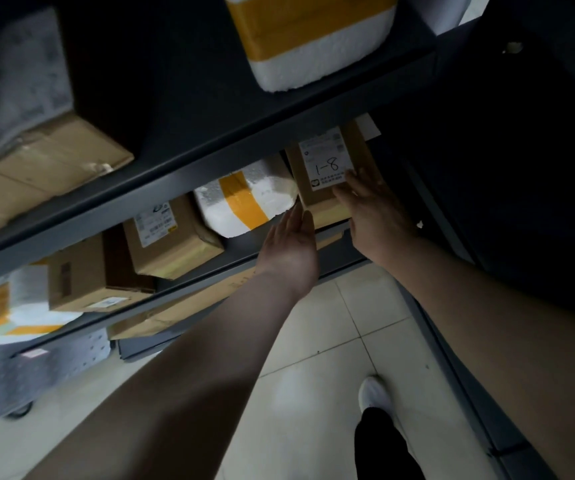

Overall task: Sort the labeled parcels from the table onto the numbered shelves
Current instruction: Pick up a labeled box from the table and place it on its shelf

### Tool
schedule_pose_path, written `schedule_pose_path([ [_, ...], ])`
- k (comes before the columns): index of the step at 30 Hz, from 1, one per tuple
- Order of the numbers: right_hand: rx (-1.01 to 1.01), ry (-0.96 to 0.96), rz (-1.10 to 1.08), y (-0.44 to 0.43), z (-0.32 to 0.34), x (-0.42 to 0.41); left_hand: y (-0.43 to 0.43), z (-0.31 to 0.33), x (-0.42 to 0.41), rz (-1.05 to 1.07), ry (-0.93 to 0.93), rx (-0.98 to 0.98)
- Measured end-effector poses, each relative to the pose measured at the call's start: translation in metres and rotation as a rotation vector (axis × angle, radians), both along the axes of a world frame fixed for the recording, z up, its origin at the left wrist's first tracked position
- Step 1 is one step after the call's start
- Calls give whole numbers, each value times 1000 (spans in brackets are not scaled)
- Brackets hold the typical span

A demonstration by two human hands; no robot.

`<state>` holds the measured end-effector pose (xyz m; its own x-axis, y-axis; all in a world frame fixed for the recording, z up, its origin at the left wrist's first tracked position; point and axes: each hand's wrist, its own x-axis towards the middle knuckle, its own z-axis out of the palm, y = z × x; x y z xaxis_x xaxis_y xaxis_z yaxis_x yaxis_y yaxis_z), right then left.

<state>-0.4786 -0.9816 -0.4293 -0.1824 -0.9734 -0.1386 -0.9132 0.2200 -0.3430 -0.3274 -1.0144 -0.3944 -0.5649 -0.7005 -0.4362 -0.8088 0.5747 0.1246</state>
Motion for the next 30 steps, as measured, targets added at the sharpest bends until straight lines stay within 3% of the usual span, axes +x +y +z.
schedule_pose_path([
  [3,22,13,28,15,8,11,2,17,7,4,-53,18],
  [9,257,74,-10,29,32,19,15,49,24,26,-156,78],
  [16,414,-3,-30,1,19,18,14,46,21,48,-127,110],
  [24,362,-14,-22,-27,1,10,-3,28,16,82,-114,115],
  [30,314,42,12,3,8,23,6,48,20,57,-147,113],
])
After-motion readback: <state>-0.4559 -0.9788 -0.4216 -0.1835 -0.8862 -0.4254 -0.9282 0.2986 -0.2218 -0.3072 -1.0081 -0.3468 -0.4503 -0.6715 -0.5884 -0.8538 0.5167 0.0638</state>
